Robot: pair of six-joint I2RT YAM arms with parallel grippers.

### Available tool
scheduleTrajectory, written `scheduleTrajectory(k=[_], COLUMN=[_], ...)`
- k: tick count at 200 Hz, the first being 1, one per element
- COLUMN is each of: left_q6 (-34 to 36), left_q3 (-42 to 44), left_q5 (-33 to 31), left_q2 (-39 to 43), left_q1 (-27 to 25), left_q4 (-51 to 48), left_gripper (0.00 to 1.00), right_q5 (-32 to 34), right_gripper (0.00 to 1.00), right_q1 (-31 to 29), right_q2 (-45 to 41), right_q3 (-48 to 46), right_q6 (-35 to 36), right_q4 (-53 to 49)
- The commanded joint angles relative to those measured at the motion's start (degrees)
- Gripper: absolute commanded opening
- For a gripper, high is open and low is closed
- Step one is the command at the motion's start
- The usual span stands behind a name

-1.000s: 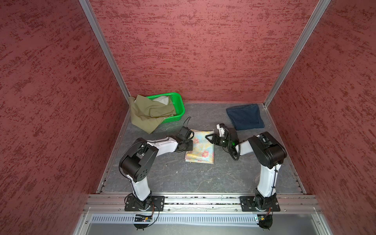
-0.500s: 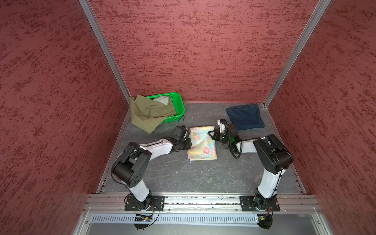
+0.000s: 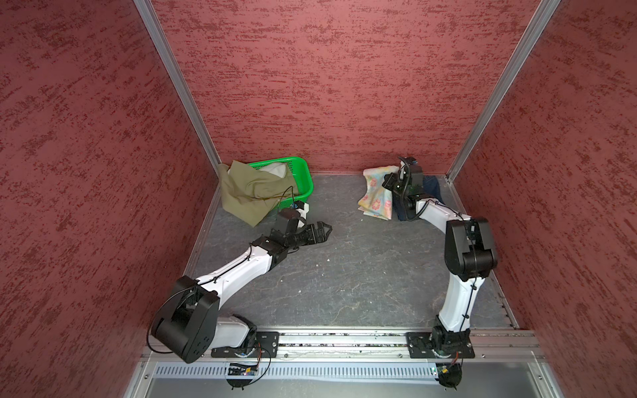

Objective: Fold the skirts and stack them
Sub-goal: 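Carry the floral skirt onto the denim skirt with right gripper while left moves to basket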

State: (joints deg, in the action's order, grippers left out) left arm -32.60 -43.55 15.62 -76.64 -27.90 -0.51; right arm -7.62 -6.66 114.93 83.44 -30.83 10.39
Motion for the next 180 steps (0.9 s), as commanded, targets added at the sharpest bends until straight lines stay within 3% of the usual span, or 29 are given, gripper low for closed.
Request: scheduleTrajectory(k=[1,29,66,97,123,175,180], left_q6=[-1.0,-1.1,-1.2,-1.4,-1.9,-3.0,-3.0], left_q3=[1.7,2.4,2.9,3.7,4.3,3.5,3.0], left_q5=[0.6,0.3,-0.8,-2.2,-3.2,-7.9,-8.9], left_q2=[0.9,1.2,3.0,5.2,6.9,10.2,10.6], left_q1=[0.2,0.3,0.3,0.4,0.5,0.8,0.8], left_q4=[2.3,2.5,1.4,-0.1,-1.2,-6.0,-7.2], left_gripper=[1.0,1.0,1.0,1.0,1.0,1.0,1.0], right_q5=[4.5,7.5,9.7,11.7,12.4,14.5,14.7], right_gripper=[0.0,0.0,0.0,0.0,0.0,0.0,0.07], right_q1=[1.4,4.4,10.8,15.2,17.3,17.4,17.4], right_q2=[2.5,2.6,-0.9,-3.8,-3.6,-1.1,-1.0], right_q3=[6.4,6.4,-2.0,-10.6,-13.7,-12.2,-11.3], right_q6=[-1.0,-8.1,-20.5,-26.0,-27.6,-26.9,-26.2], right_q4=[-0.9,3.7,11.6,16.9,18.1,8.9,6.5])
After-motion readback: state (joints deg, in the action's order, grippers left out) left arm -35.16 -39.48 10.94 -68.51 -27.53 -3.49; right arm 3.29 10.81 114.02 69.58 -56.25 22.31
